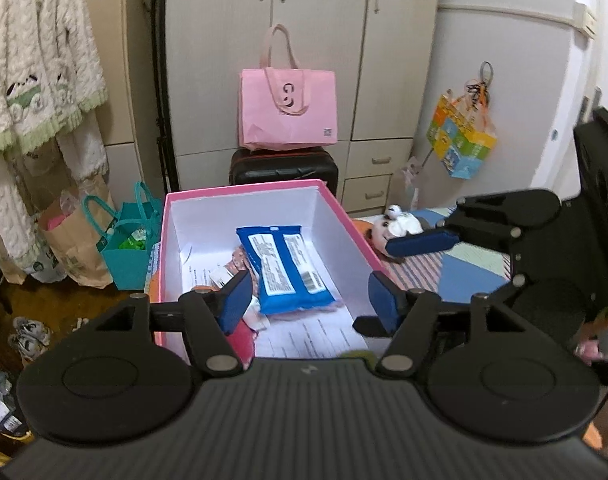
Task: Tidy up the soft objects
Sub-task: 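Withdraw the left tool from the box toward the white plush, then close the left gripper on the white panda plush, then lift and carry the white plush over the pink box with the left gripper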
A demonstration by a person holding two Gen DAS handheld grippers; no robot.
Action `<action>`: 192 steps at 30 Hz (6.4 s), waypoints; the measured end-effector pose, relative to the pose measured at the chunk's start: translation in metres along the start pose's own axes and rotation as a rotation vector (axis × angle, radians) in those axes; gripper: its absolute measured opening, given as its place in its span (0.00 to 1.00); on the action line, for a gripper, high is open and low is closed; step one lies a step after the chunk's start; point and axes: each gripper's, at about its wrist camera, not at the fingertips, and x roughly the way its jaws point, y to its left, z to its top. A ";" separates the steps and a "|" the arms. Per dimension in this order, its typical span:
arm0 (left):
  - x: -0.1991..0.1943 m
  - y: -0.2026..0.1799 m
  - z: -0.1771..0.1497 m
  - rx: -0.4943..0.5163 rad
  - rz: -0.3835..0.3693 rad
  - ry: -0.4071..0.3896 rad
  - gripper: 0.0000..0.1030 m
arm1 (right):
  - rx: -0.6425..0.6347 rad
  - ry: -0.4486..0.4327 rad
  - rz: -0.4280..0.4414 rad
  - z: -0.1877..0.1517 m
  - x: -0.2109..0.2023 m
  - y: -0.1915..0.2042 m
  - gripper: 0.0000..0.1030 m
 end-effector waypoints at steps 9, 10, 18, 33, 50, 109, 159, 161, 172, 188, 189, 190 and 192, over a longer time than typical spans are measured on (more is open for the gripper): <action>-0.046 -0.039 -0.013 0.124 -0.028 -0.015 0.73 | -0.025 -0.009 0.001 -0.016 -0.050 0.006 0.71; -0.051 -0.045 -0.015 0.145 -0.034 -0.015 0.74 | -0.028 -0.006 -0.001 -0.019 -0.055 0.006 0.72; -0.071 -0.088 -0.033 0.252 -0.046 -0.009 0.76 | -0.063 0.013 -0.046 -0.047 -0.089 0.010 0.76; -0.033 -0.159 -0.037 0.318 -0.177 0.033 0.78 | 0.028 -0.045 -0.114 -0.120 -0.126 -0.025 0.84; 0.072 -0.183 -0.011 0.127 -0.169 -0.037 0.84 | 0.001 -0.133 -0.175 -0.154 -0.076 -0.091 0.87; 0.261 -0.140 -0.003 -0.375 0.059 0.058 0.52 | 0.100 -0.110 0.118 -0.142 0.093 -0.216 0.78; 0.107 -0.190 -0.068 -0.103 -0.223 0.102 0.51 | 0.217 -0.001 -0.191 -0.179 -0.039 -0.069 0.73; 0.096 -0.190 -0.073 -0.094 -0.237 0.106 0.51 | 0.206 0.014 -0.198 -0.178 -0.045 -0.057 0.73; 0.037 -0.174 -0.084 -0.040 -0.263 0.188 0.51 | 0.160 0.076 -0.122 -0.159 -0.072 -0.003 0.73; -0.038 -0.112 -0.060 -0.102 -0.213 0.134 0.53 | 0.005 -0.003 -0.068 -0.084 -0.081 0.057 0.74; -0.040 -0.108 -0.057 -0.105 -0.204 0.113 0.53 | 0.002 -0.021 -0.066 -0.077 -0.080 0.057 0.75; -0.042 -0.103 -0.054 -0.106 -0.197 0.095 0.53 | 0.002 -0.036 -0.065 -0.073 -0.079 0.055 0.75; -0.046 -0.094 -0.047 -0.113 -0.184 0.056 0.53 | 0.011 -0.072 -0.055 -0.061 -0.076 0.050 0.76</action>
